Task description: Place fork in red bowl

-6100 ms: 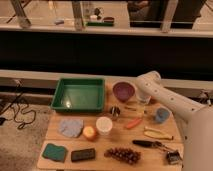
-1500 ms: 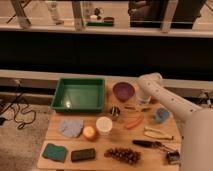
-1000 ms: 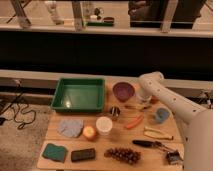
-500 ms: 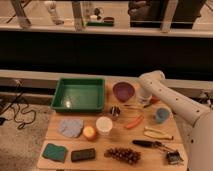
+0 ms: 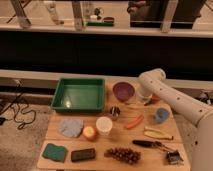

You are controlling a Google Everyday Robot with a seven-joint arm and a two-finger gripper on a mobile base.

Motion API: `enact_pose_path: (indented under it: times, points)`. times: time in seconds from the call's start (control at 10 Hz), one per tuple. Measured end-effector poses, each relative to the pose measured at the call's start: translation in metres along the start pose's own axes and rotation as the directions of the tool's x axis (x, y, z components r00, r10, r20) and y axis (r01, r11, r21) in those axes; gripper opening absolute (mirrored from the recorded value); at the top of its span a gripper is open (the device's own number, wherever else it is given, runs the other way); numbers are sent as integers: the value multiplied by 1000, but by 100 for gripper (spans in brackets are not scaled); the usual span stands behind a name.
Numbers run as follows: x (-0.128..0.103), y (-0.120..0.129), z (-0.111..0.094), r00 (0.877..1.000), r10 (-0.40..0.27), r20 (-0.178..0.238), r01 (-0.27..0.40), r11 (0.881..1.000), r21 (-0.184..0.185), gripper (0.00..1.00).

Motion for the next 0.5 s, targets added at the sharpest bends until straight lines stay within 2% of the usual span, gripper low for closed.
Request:
enact_pose_path:
  times: [0.5]
  points:
    - [3,-7,-21,1000,9,-14,-8,999,35,0]
